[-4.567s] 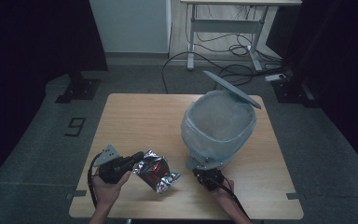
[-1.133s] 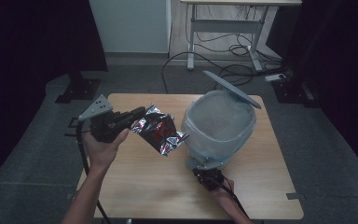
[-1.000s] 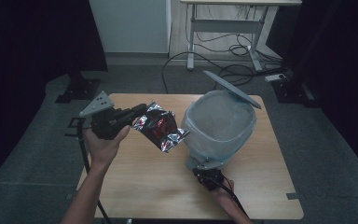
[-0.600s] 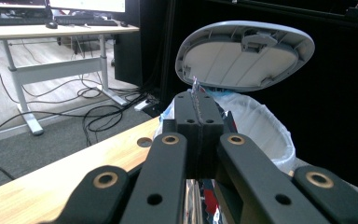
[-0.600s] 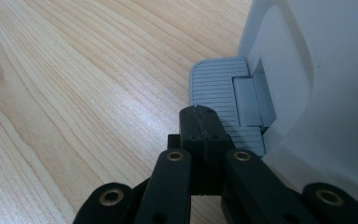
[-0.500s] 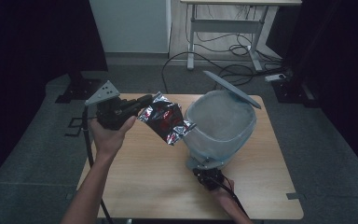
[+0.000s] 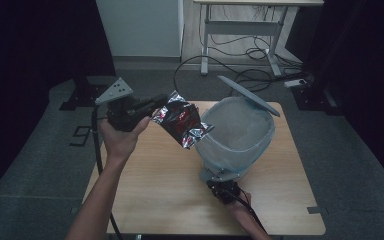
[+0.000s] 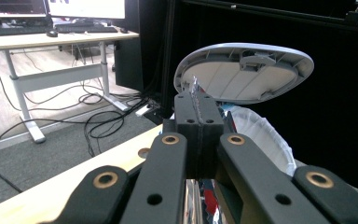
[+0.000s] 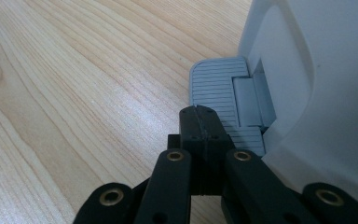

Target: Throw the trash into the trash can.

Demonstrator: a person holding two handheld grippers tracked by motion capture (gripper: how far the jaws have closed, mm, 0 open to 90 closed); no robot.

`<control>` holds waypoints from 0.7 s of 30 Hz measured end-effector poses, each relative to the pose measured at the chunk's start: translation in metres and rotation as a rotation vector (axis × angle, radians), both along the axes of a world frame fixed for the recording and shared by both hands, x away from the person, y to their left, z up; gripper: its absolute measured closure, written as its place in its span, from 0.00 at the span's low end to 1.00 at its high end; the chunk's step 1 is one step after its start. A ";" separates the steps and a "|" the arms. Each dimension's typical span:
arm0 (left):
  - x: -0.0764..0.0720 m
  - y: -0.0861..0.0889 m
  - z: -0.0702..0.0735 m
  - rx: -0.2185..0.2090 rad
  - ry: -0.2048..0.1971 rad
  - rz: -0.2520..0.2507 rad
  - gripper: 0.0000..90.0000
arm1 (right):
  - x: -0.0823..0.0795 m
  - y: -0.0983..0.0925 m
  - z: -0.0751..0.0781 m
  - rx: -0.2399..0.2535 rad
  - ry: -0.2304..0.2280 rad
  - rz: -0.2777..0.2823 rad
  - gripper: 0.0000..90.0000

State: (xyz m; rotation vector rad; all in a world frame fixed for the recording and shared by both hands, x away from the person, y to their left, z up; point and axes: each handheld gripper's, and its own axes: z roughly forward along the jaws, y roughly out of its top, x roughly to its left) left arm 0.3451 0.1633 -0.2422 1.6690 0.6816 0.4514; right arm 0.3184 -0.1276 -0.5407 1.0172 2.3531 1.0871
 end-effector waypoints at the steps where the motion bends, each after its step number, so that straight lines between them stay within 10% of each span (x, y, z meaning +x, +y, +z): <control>1: 0.000 -0.001 0.001 0.001 -0.002 -0.001 1.00 | 0.000 0.000 0.000 -0.001 0.000 0.001 1.00; 21: 0.013 -0.021 0.006 0.002 -0.001 -0.017 1.00 | 0.000 -0.001 0.000 0.000 -0.002 0.005 1.00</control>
